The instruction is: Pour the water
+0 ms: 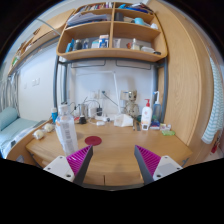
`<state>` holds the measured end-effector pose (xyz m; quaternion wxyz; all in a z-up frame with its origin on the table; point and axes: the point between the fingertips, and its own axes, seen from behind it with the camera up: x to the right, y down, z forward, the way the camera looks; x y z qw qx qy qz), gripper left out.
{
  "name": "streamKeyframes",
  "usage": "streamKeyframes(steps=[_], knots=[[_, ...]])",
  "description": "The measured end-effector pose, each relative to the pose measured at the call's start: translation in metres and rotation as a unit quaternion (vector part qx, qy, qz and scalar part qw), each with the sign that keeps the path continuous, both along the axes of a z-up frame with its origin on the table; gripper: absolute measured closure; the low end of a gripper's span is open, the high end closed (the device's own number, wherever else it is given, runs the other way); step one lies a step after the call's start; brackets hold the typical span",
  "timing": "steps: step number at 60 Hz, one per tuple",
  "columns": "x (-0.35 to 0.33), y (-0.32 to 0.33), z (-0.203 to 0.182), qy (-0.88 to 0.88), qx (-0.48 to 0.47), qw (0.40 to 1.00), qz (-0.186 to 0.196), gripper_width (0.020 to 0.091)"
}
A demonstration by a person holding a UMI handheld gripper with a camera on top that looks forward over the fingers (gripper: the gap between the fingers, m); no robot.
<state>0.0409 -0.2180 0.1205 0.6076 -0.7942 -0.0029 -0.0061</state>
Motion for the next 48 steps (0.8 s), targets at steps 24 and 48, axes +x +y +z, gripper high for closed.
streamKeyframes(steps=[24,48], knots=[[-0.135,0.009,-0.039,0.016,0.004,0.993,0.118,0.0237],[-0.163,0.096,-0.003,0.022,0.057,0.995,0.079,0.0278]])
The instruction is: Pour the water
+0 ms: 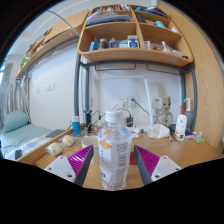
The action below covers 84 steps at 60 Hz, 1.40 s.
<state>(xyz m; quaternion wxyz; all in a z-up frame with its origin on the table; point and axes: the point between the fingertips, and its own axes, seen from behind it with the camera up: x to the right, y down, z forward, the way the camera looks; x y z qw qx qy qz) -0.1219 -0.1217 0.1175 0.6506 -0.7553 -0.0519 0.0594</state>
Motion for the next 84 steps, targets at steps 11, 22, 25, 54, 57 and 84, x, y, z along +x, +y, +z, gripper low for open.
streamKeyframes(steps=[11,22,25,54,57,84], knots=[[-0.003,0.018,-0.003,-0.004,0.011,1.0,-0.001,0.0572],[-0.007,0.021,-0.001,-0.016,0.026,1.0,-0.004,0.0693],[-0.009,0.022,-0.001,-0.015,0.03,0.999,-0.001,0.0707],[0.056,0.042,0.03,-0.213,0.081,0.973,-0.026,0.073],[0.068,0.052,0.035,-0.286,0.09,0.954,-0.03,0.0723],[0.035,0.144,0.038,-0.728,0.143,0.668,0.052,0.071]])
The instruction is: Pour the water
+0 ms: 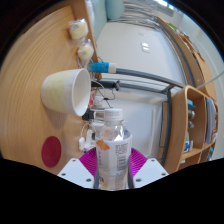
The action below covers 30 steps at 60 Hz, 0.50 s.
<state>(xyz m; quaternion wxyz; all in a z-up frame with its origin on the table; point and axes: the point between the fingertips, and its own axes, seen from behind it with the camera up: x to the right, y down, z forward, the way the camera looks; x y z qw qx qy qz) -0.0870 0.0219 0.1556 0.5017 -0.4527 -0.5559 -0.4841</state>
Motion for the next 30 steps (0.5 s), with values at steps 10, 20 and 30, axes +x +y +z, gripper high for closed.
streamKeyframes(steps=[10,20,30], knots=[[-0.019,0.012,0.022,-0.194,0.07,0.978,0.007,0.0711],[-0.037,0.019,0.018,-0.282,0.083,0.956,0.021,0.0712],[-0.045,0.021,0.014,-0.318,0.091,0.943,0.029,0.0711]])
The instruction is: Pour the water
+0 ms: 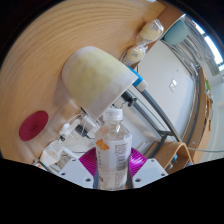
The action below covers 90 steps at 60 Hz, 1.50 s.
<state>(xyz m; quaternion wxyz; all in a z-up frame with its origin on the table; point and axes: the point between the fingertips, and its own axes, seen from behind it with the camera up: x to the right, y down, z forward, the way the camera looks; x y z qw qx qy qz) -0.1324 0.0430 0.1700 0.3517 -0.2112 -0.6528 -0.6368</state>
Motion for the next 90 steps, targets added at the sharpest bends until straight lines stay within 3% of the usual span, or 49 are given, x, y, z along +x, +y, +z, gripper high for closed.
streamKeyframes(steps=[14,26,38,49,57,63,70,79,90], knots=[[-0.001,-0.002,-0.002,0.043,-0.012,0.999,0.014,0.0711],[0.011,-0.014,0.032,0.331,-0.065,0.941,0.024,0.071],[0.022,-0.023,0.033,0.668,-0.194,0.718,0.018,0.0698],[0.02,-0.018,-0.002,0.837,-0.262,0.481,0.001,0.0699],[0.034,-0.007,-0.021,0.875,-0.284,0.393,0.001,0.0698],[0.041,-0.004,-0.035,0.882,-0.285,0.374,0.0,0.0701],[0.05,-0.001,-0.056,0.877,-0.273,0.395,-0.014,0.0697],[0.051,-0.003,-0.054,0.88,-0.269,0.392,-0.001,0.0692],[0.052,-0.006,-0.054,0.88,-0.271,0.39,-0.007,0.0587]])
